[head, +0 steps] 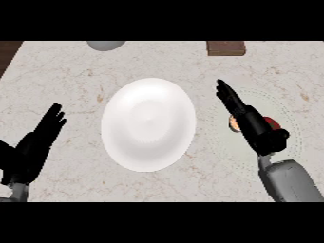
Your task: Pick the tomato from the placemat and place it in the plate
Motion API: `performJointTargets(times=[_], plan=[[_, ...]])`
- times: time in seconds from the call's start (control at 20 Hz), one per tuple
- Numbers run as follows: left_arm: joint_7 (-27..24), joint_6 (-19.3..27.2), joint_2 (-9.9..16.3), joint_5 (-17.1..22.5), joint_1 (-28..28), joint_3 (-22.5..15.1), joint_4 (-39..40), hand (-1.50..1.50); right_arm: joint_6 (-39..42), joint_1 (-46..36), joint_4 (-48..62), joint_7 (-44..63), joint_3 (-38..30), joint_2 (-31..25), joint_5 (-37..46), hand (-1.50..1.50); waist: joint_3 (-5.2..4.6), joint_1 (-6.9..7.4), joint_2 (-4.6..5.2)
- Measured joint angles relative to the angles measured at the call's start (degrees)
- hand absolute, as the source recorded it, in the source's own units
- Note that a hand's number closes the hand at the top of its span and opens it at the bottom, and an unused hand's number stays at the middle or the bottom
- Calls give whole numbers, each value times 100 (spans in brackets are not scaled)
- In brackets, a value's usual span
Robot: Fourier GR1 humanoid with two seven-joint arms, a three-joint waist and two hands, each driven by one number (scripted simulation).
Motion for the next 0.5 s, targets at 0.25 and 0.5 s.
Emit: performJointTargets(times=[0.25,0.5], plan=[[-32,105,160,-283,-609,135,-294,0,258,-584,210,-24,175,230,37,150,-132,25,-21],[-120,99,288,-407,-1029,206,-497,0,-165,-997,605,282,652,-623,1709,150,-222,-6,-86]])
